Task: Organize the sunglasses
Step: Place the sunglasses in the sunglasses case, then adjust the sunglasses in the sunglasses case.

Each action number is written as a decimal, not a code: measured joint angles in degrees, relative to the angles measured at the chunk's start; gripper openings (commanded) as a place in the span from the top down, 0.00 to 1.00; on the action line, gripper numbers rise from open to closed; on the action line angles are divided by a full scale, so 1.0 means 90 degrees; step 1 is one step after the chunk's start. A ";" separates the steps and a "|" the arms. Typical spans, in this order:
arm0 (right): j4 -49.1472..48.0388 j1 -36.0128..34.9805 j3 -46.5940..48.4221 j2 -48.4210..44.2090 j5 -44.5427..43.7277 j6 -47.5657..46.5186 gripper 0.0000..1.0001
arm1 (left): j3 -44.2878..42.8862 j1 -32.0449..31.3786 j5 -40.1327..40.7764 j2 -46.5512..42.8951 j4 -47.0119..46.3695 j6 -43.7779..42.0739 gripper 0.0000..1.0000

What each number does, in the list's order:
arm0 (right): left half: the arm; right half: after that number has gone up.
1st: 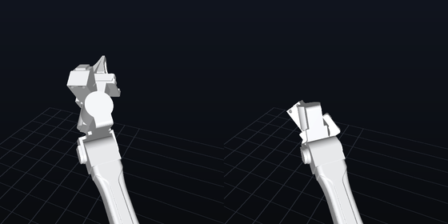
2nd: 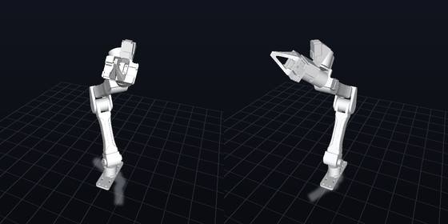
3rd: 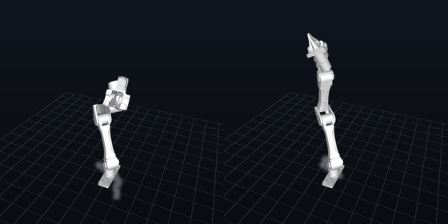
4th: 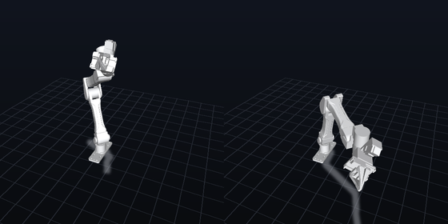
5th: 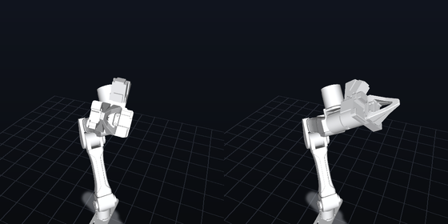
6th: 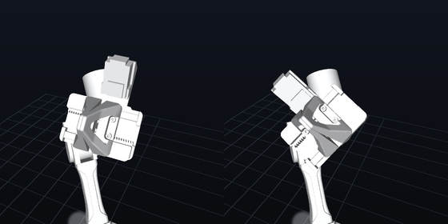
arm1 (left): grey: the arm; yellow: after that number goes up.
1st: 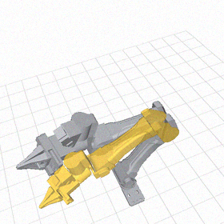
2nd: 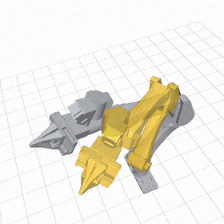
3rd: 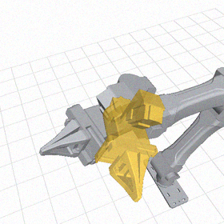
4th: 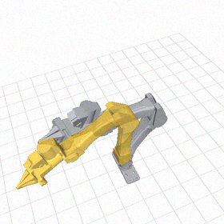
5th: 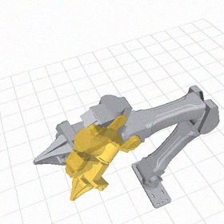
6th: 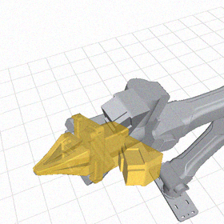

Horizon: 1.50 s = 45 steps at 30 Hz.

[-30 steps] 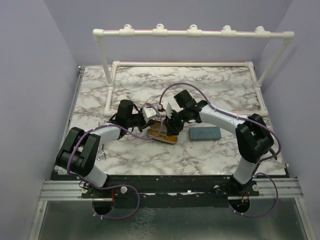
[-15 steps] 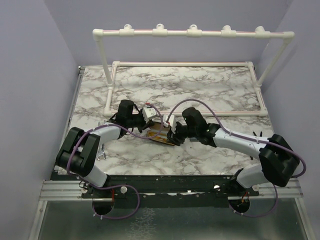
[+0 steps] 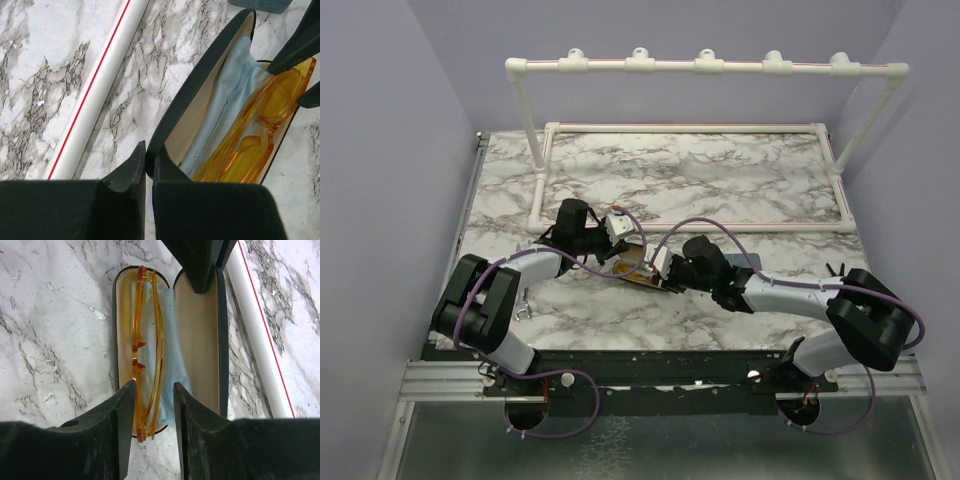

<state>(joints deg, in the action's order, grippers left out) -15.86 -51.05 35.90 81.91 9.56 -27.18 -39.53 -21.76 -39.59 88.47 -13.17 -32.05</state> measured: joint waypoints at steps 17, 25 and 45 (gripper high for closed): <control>0.0328 -0.0029 0.0112 0.0066 0.0185 -0.0398 0.61 | -0.0012 -0.0002 0.0000 0.0000 0.0007 -0.0005 1.00; 0.0321 -0.0248 0.0063 -0.0090 0.0112 -0.0493 0.60 | -0.0012 -0.0002 0.0000 0.0000 0.0022 -0.0017 1.00; -0.0180 -0.0568 -0.0119 0.0019 -0.0398 0.0032 0.55 | -0.0034 -0.0002 0.0000 0.0000 0.0070 -0.0029 1.00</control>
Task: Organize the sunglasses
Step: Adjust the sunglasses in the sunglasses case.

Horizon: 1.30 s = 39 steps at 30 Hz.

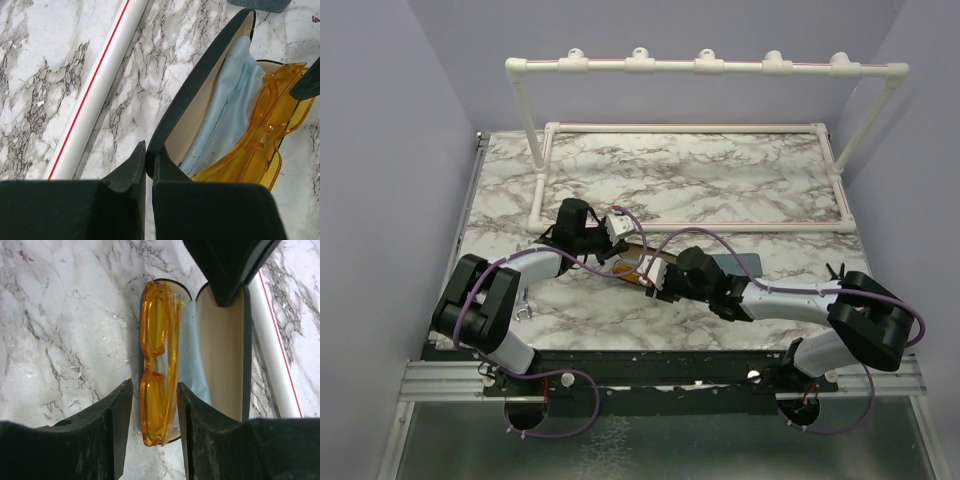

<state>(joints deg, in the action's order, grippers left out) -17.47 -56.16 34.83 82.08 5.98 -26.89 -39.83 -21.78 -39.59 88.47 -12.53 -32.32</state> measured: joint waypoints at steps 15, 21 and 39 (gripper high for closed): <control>0.0100 0.0002 0.0240 0.0345 -0.0160 0.0578 0.52 | -0.0002 -0.0012 0.0000 0.0000 0.0007 -0.0058 1.00; 0.0291 0.0058 0.0282 0.0350 -0.0374 0.0600 0.52 | -0.0005 -0.0012 0.0002 0.0000 0.0027 -0.0061 1.00; 0.0590 0.0240 0.0435 0.0350 -0.0663 0.0503 0.58 | -0.0090 -0.0012 -0.0002 0.0002 0.0221 -0.0121 1.00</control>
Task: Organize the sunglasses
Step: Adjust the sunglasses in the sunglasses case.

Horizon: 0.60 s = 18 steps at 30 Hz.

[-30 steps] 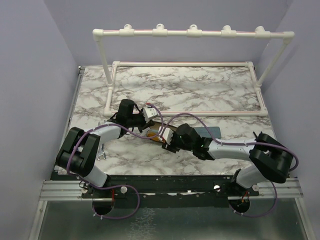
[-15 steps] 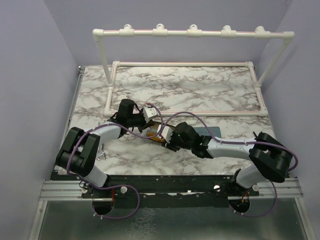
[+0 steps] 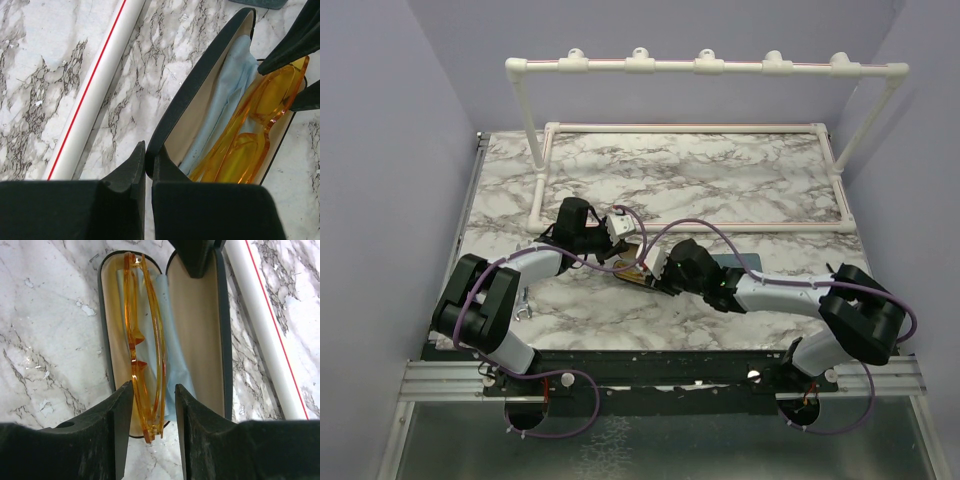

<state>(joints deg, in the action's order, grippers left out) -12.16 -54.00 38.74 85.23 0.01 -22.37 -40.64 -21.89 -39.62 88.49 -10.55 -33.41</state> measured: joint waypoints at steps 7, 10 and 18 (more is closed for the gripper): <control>0.0005 0.0124 0.0143 0.0083 -0.0015 -0.0027 0.58 | -0.0010 -0.0005 0.0000 0.0000 0.0022 0.0000 1.00; 0.0002 0.0219 0.0192 0.0180 -0.0012 -0.0029 0.58 | -0.0019 -0.0010 0.0002 0.0000 0.0039 0.0000 1.00; 0.0029 0.0459 0.0277 0.0330 -0.0002 0.0095 0.53 | -0.0019 -0.0044 -0.0002 0.0000 0.0046 -0.0102 1.00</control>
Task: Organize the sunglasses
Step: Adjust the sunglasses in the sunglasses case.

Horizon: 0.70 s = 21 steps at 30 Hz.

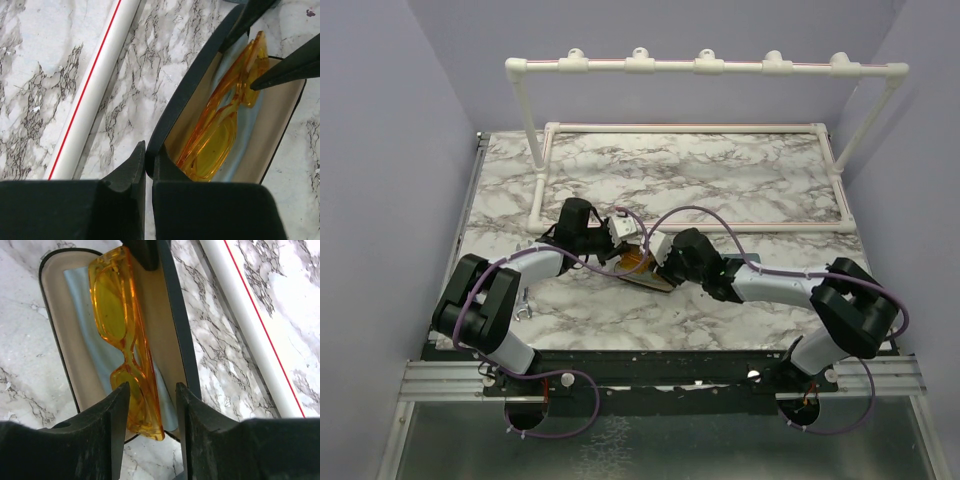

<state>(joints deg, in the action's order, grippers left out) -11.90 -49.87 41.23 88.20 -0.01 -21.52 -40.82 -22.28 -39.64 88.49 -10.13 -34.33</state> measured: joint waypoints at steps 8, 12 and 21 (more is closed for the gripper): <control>0.0163 0.0165 0.0015 -0.0085 0.0440 0.0291 0.41 | -0.0007 -0.0068 0.0005 0.0000 -0.0012 -0.0073 1.00; 0.0126 0.0187 -0.0119 -0.0401 0.0619 0.0308 0.39 | -0.0007 -0.0068 0.0005 0.0000 -0.0005 -0.0078 1.00; -0.1341 0.0029 -0.1280 -0.1098 0.0211 0.0515 0.32 | -0.0119 -0.0080 0.0010 0.0039 0.0143 0.0304 1.00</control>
<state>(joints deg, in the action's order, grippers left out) -23.97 -49.60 29.71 78.32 1.89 -16.88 -41.89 -23.00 -39.55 88.84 -8.84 -31.59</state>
